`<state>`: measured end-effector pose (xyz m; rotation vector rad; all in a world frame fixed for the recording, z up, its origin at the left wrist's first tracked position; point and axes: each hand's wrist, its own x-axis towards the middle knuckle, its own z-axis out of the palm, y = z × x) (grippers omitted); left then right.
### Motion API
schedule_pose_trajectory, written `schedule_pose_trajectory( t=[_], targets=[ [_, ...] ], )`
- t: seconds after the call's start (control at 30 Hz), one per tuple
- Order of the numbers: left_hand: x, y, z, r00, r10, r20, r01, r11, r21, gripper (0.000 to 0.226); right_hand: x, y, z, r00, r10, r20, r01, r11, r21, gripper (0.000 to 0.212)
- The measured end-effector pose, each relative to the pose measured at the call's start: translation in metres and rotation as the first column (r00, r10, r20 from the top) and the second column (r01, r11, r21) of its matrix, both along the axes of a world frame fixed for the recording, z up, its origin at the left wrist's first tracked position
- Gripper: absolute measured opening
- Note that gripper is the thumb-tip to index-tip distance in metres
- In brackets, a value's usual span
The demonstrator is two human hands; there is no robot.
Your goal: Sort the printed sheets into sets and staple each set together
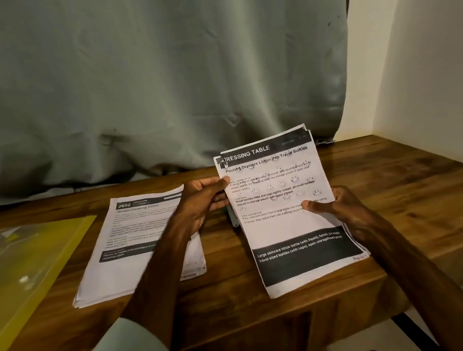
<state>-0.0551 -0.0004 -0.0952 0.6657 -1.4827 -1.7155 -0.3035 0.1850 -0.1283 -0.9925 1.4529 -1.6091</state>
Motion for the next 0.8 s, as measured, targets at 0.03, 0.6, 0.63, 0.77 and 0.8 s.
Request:
schedule_pose_trajectory(
  t=[0.03, 0.6, 0.63, 0.77, 0.8],
  targets=[
    [-0.001, 0.000, -0.001, 1.000, -0.008, -0.003, 0.008, 1.000, -0.007, 0.019, 0.000, 0.001, 0.000, 1.000, 0.006, 0.019, -0.006, 1.000, -0.002, 0.031],
    [-0.059, 0.036, 0.017, 0.999, -0.034, -0.037, 0.026, 0.978, -0.205, 0.019, -0.005, 0.000, 0.059, 0.933, -0.281, -0.226, 0.218, 0.939, -0.268, 0.027],
    [-0.062, 0.037, 0.023, 0.998, -0.027, -0.053, 0.014, 0.971, -0.238, 0.023, -0.008, 0.001, 0.064, 0.924, -0.298, -0.242, 0.224, 0.930, -0.291, 0.032],
    [-0.073, 0.048, 0.022, 0.997, -0.009, -0.080, -0.013, 0.963, -0.269, 0.027, -0.018, 0.009, 0.060, 0.919, -0.326, -0.221, 0.250, 0.916, -0.314, 0.033],
    [-0.075, 0.050, 0.016, 0.997, -0.006, -0.081, -0.014, 0.967, -0.253, 0.028, -0.019, 0.010, 0.054, 0.923, -0.327, -0.202, 0.258, 0.917, -0.305, 0.031]
  ],
)
